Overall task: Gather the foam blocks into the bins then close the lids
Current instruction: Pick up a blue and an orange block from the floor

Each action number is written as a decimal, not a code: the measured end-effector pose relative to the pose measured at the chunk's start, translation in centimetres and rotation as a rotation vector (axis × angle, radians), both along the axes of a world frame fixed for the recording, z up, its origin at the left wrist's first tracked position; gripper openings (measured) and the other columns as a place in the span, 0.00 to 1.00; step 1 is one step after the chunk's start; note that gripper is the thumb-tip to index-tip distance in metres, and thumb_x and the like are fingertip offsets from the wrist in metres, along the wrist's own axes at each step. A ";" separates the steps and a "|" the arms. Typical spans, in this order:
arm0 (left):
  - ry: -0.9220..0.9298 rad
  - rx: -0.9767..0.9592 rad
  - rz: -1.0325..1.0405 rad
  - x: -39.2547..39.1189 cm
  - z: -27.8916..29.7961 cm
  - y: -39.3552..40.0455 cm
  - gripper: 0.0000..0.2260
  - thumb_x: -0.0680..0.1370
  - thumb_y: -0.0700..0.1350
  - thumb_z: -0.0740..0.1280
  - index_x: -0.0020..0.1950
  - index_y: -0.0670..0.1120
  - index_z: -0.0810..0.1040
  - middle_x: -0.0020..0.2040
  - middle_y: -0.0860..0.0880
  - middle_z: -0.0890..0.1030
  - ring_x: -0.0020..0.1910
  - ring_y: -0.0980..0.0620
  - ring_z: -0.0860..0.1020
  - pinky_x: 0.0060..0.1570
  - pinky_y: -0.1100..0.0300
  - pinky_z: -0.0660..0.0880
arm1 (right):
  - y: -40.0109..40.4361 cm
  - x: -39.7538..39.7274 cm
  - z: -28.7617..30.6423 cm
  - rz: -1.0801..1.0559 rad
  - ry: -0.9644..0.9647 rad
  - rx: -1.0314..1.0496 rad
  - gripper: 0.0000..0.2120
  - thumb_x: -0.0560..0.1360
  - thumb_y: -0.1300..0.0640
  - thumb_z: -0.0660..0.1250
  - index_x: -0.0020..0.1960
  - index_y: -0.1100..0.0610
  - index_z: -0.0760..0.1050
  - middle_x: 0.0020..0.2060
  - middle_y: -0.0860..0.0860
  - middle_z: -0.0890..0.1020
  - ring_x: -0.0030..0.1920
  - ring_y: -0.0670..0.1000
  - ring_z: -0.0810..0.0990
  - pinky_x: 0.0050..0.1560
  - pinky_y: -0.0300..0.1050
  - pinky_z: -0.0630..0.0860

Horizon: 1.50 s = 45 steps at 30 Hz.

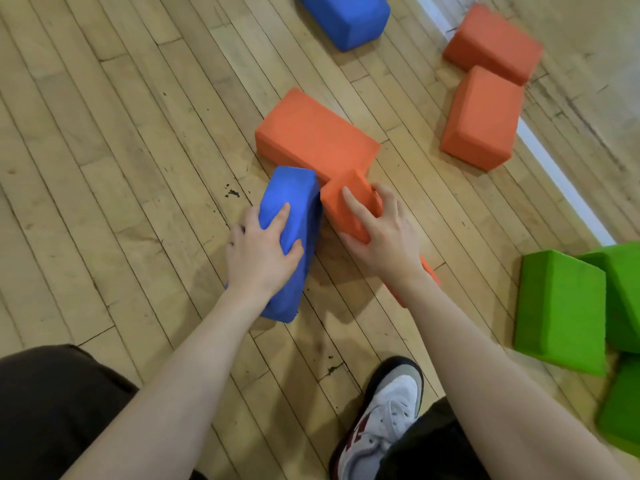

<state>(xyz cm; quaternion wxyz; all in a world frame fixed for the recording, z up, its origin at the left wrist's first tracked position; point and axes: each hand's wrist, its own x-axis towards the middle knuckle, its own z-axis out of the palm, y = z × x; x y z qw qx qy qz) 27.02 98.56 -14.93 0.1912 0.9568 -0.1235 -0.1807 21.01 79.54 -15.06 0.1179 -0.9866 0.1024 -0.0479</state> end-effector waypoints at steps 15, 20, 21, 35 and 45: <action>-0.041 -0.028 0.371 -6.1 29.4 11.3 0.25 0.75 0.56 0.63 0.72 0.57 0.65 0.73 0.47 0.61 0.61 0.40 0.66 0.58 0.48 0.67 | 11.4 -1.2 29.0 0.038 0.144 0.306 0.29 0.77 0.42 0.62 0.75 0.44 0.59 0.74 0.52 0.56 0.67 0.56 0.66 0.55 0.52 0.75; -0.102 -0.030 0.464 -10.5 44.3 16.6 0.25 0.75 0.55 0.65 0.72 0.56 0.66 0.73 0.45 0.62 0.59 0.40 0.68 0.56 0.46 0.69 | 17.2 -3.0 44.8 0.145 0.158 0.324 0.29 0.76 0.38 0.60 0.75 0.40 0.54 0.75 0.45 0.51 0.72 0.52 0.60 0.54 0.55 0.77; -0.101 -0.022 0.485 -11.3 46.9 17.7 0.25 0.75 0.56 0.64 0.72 0.57 0.65 0.73 0.46 0.61 0.60 0.40 0.67 0.57 0.47 0.69 | 18.4 -3.4 47.5 0.163 0.154 0.327 0.30 0.76 0.38 0.60 0.75 0.40 0.54 0.75 0.45 0.51 0.73 0.51 0.59 0.54 0.54 0.77; -0.034 0.106 1.164 -35.8 60.9 27.9 0.26 0.76 0.57 0.63 0.73 0.58 0.63 0.73 0.45 0.61 0.63 0.41 0.67 0.58 0.48 0.66 | 35.3 -15.0 60.4 0.795 0.284 0.342 0.30 0.75 0.40 0.64 0.74 0.41 0.59 0.75 0.48 0.54 0.71 0.53 0.63 0.60 0.52 0.72; 0.000 0.155 1.878 -58.2 62.6 29.9 0.25 0.75 0.57 0.64 0.72 0.58 0.65 0.73 0.47 0.61 0.60 0.40 0.67 0.57 0.47 0.66 | 50.2 -32.1 62.0 1.428 0.446 0.366 0.31 0.74 0.42 0.66 0.74 0.42 0.60 0.74 0.48 0.55 0.72 0.50 0.62 0.64 0.51 0.69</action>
